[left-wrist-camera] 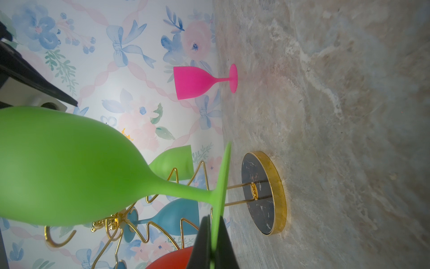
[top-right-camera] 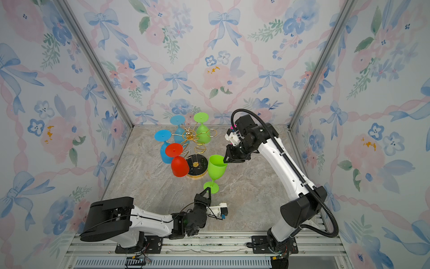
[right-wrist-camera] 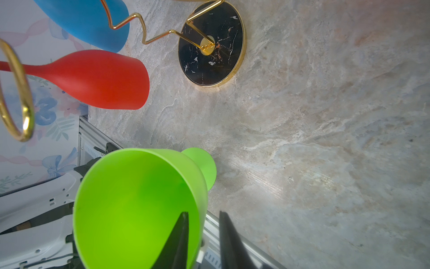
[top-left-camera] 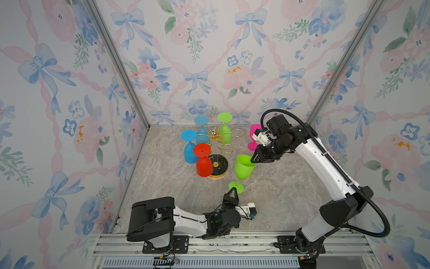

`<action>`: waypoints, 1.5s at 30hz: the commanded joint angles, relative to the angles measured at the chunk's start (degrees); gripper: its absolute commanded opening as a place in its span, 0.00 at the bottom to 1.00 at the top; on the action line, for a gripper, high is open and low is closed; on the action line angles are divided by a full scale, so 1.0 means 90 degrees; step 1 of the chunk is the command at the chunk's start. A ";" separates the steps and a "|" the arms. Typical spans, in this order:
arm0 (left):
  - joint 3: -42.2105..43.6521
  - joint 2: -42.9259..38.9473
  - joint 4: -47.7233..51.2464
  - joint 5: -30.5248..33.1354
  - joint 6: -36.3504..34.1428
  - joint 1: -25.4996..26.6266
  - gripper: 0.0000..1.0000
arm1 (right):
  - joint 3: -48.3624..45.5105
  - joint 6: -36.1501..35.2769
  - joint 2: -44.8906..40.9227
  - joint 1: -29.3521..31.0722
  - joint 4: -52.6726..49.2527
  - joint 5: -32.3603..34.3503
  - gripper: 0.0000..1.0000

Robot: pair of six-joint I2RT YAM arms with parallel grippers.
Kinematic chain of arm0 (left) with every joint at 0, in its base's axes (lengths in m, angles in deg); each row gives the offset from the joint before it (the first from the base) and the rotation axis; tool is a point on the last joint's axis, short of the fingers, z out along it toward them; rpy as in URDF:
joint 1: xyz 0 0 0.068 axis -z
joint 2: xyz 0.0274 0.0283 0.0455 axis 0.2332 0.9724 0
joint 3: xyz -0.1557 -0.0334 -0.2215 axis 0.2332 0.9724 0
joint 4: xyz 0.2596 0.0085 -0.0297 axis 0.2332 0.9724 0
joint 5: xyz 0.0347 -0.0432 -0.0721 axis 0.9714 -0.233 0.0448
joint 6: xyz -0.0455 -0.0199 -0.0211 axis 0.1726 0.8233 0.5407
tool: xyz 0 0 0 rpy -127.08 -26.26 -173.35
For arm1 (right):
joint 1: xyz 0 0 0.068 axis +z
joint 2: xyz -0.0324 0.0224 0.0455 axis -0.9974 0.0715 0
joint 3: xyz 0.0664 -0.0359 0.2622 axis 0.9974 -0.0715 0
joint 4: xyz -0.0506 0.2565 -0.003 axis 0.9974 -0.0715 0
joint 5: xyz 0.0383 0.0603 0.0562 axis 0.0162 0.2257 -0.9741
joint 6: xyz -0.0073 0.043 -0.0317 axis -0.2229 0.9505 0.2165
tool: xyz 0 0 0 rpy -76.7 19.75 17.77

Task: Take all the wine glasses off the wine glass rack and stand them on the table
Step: 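Close the right gripper on the bowl rim and open the left gripper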

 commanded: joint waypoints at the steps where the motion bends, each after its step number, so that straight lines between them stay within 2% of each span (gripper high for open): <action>1: 0.0093 -0.0165 -0.0229 0.0118 -0.0075 0.0054 0.00 | -0.0044 -0.0049 0.0059 0.0080 -0.0179 -0.0022 0.23; 14: 0.0127 -0.0240 -0.0248 0.0165 -0.0183 0.0073 0.00 | -0.0010 -0.0062 0.0103 0.0230 -0.0230 -0.0037 0.17; 20: 0.0139 -0.0237 -0.0249 0.0178 -0.0193 0.0083 0.00 | -0.0009 -0.0032 0.0047 0.0234 -0.0204 0.0026 0.10; 28: 0.0279 -0.0238 -0.0239 0.0012 -0.0198 0.0234 0.16 | 0.0089 0.0031 -0.0015 0.0229 -0.0202 0.0114 0.06; 33: 0.0288 -0.0271 -0.0230 -0.0025 -0.0096 0.0290 0.22 | 0.0151 0.0040 -0.0029 0.0233 -0.0224 0.0182 0.04; 35: 0.0295 -0.0341 -0.0222 -0.0061 -0.0019 0.0288 0.28 | 0.0132 0.0053 -0.0039 0.0225 -0.0206 0.0217 0.04; 40: 0.0394 -0.0519 -0.0220 -0.0209 0.0072 0.0336 0.48 | 0.0035 0.0130 -0.0131 0.0203 -0.0034 0.0285 0.02; 45: 0.0451 -0.0621 -0.0159 -0.0296 0.0228 0.0393 0.55 | -0.0132 0.0238 -0.0266 0.0123 0.0169 0.0403 0.00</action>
